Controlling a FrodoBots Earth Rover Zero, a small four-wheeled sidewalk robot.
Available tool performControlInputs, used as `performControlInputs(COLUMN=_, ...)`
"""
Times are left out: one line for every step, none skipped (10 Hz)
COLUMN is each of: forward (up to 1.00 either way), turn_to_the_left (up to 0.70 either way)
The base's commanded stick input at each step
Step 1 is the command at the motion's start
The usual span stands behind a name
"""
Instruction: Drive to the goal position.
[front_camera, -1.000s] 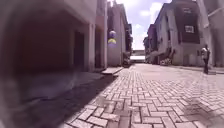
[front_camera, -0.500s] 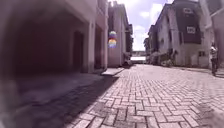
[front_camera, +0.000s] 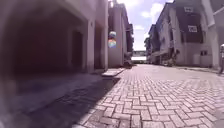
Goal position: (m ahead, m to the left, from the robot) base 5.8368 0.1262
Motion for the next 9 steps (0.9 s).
performControlInputs(forward=0.5, turn_to_the_left=0.0)
performControlInputs(forward=0.5, turn_to_the_left=0.0)
performControlInputs(forward=0.5, turn_to_the_left=0.0)
performControlInputs(forward=0.5, turn_to_the_left=-0.11)
performControlInputs(forward=0.5, turn_to_the_left=-0.24)
performControlInputs(forward=0.5, turn_to_the_left=-0.36)
performControlInputs(forward=0.5, turn_to_the_left=-0.49)
performControlInputs(forward=0.5, turn_to_the_left=-0.15)
performControlInputs(forward=0.5, turn_to_the_left=0.0)
